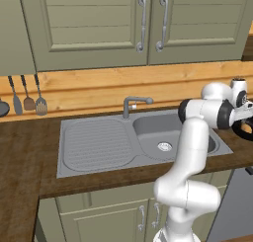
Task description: Pick the potato from the sink and place it in the bowl. Then pick the bowl and place it in the microwave. Then close the microwave door and press the start button.
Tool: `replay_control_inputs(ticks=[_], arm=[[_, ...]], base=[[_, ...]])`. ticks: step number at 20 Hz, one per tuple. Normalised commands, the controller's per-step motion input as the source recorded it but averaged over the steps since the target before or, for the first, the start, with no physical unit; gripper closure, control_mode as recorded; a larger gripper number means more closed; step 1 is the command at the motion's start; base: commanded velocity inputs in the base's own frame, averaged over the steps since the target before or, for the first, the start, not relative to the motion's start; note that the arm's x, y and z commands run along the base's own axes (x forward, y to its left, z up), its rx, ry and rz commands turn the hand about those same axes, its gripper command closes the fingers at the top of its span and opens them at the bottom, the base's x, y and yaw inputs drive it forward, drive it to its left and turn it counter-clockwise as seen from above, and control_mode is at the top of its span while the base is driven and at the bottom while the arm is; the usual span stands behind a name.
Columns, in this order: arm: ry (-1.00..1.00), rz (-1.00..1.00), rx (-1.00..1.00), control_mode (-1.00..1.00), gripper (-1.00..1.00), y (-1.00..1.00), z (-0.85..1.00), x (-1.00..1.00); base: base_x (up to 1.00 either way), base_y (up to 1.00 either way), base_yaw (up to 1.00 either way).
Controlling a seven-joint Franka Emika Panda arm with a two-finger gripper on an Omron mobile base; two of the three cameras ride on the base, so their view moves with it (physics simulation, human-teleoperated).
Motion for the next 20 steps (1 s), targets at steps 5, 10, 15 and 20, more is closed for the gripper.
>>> replay_control_inputs(ticks=[5,10,15,20], arm=[[0.01,0.05,0.0,-1.0,-1.0,-0.02,-0.3,0.04],[0.0,0.07,0.0,-1.0,-1.0,-0.28,-0.05,0.0],[0.0,0.09,0.0,-1.0,-1.0,-0.12,-0.08,0.0],[0.02,0.09,0.0,-1.0,-1.0,0.0,-0.23,0.0]], base=[[0.0,0.0,0.0],[0.0,0.0,0.0],[0.0,0.0,0.0],[0.0,0.0,0.0]])
